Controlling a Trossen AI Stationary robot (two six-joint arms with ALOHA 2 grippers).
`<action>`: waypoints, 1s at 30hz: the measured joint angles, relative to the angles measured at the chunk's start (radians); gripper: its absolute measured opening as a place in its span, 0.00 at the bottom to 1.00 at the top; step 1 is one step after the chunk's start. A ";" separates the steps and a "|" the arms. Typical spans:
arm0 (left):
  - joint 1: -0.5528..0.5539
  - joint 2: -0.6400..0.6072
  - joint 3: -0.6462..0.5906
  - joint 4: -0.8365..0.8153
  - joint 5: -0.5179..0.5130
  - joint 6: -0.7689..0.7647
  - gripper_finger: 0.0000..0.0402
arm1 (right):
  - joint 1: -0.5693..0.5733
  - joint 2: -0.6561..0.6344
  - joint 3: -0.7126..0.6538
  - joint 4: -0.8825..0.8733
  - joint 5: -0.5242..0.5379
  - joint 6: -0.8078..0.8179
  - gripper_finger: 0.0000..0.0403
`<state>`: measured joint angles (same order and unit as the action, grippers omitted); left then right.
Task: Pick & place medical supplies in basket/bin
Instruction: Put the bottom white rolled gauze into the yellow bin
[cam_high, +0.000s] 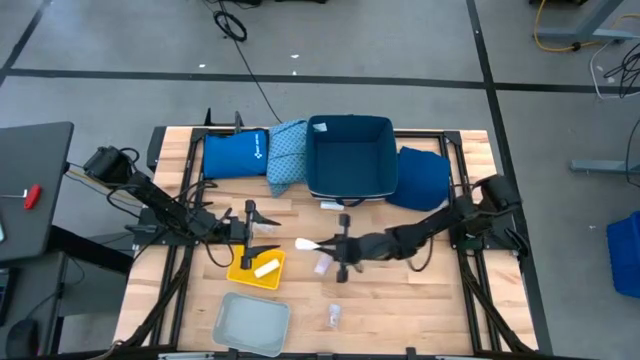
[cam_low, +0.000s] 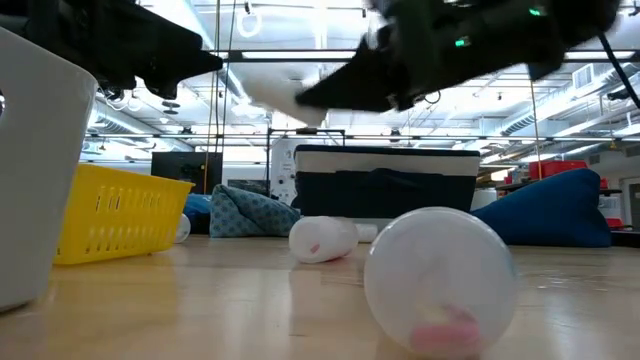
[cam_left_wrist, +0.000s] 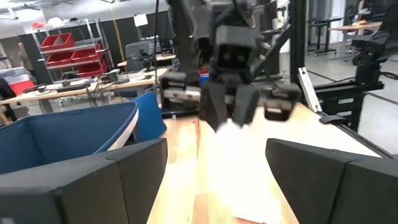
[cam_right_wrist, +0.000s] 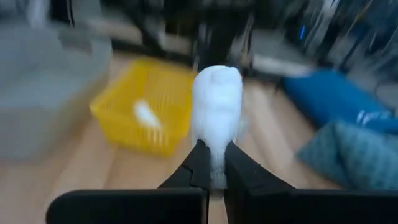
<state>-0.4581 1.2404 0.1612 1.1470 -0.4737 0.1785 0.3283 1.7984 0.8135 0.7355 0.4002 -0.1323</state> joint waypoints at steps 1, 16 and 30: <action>0.000 0.000 0.000 0.003 0.004 0.000 0.70 | 0.000 -0.003 -0.039 0.107 -0.001 -0.011 0.04; 0.143 0.149 0.127 0.142 0.175 -0.040 0.70 | -0.085 0.007 -0.210 0.713 -0.150 -0.148 0.04; 0.305 0.386 0.352 0.319 0.432 -0.007 0.70 | -0.117 0.008 -0.210 0.784 -0.222 -0.224 0.04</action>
<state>-0.1535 1.6264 0.5131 1.4659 -0.0415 0.1720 0.2111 1.8065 0.6037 1.5196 0.1782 -0.3567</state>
